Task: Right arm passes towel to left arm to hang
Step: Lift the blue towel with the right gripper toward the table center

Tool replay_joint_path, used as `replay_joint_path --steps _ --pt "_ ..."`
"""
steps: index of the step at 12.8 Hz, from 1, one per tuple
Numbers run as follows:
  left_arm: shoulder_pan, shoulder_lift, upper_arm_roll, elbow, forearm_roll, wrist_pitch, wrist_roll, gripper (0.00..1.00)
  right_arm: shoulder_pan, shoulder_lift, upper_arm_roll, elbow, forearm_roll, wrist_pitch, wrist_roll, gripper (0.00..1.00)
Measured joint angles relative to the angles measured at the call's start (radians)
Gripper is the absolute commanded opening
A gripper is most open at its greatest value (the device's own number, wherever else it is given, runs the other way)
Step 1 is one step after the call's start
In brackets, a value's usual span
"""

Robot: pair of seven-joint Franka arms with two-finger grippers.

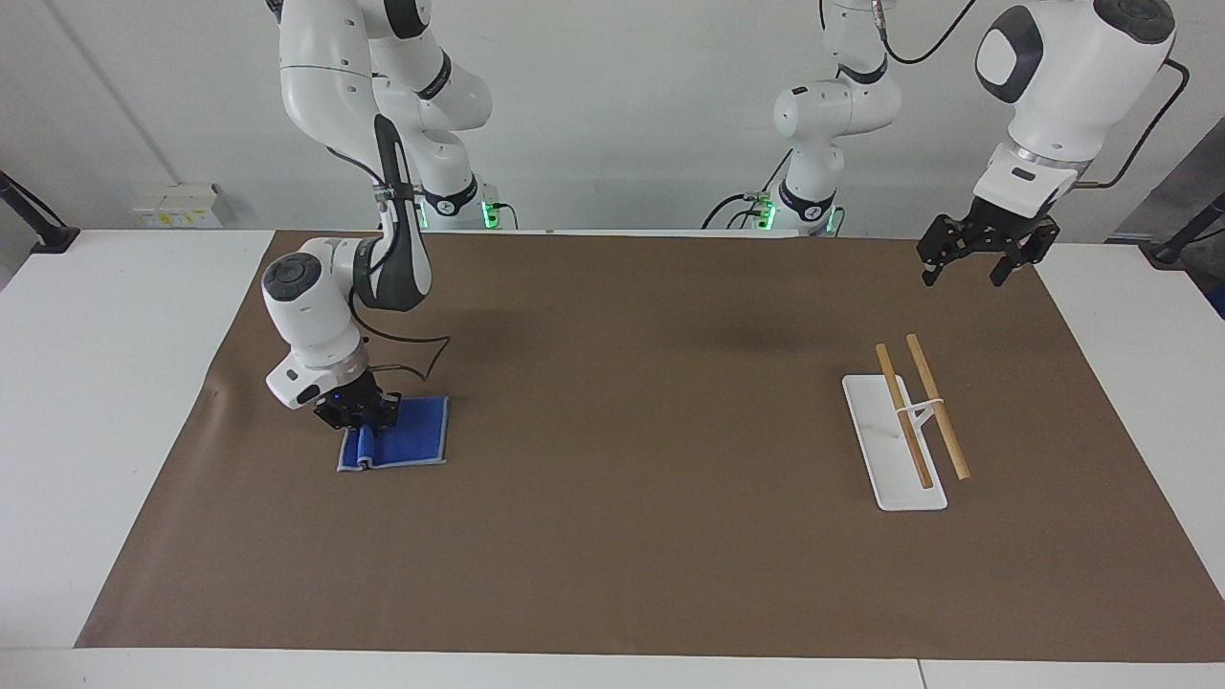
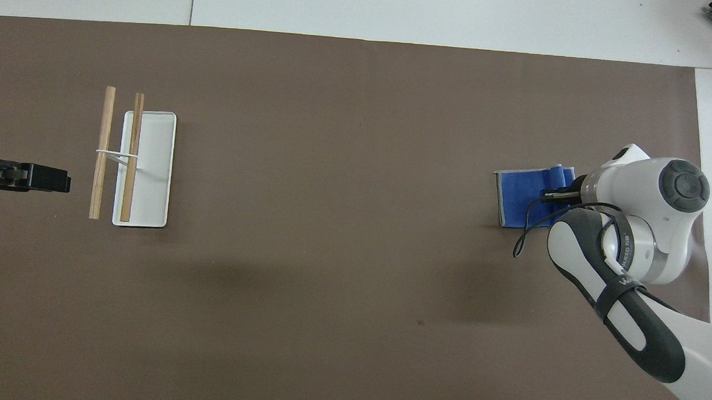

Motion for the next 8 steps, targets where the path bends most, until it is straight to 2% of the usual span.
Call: replay_joint_path --steps 4,8 --pt "0.0 0.0 0.0 0.0 0.0 0.0 0.0 1.0 0.0 -0.053 0.059 0.015 0.01 0.006 0.016 0.0" --pt "0.0 0.0 0.0 0.0 0.0 0.0 0.0 1.0 0.002 -0.132 0.19 0.041 0.018 -0.043 0.203 0.0"
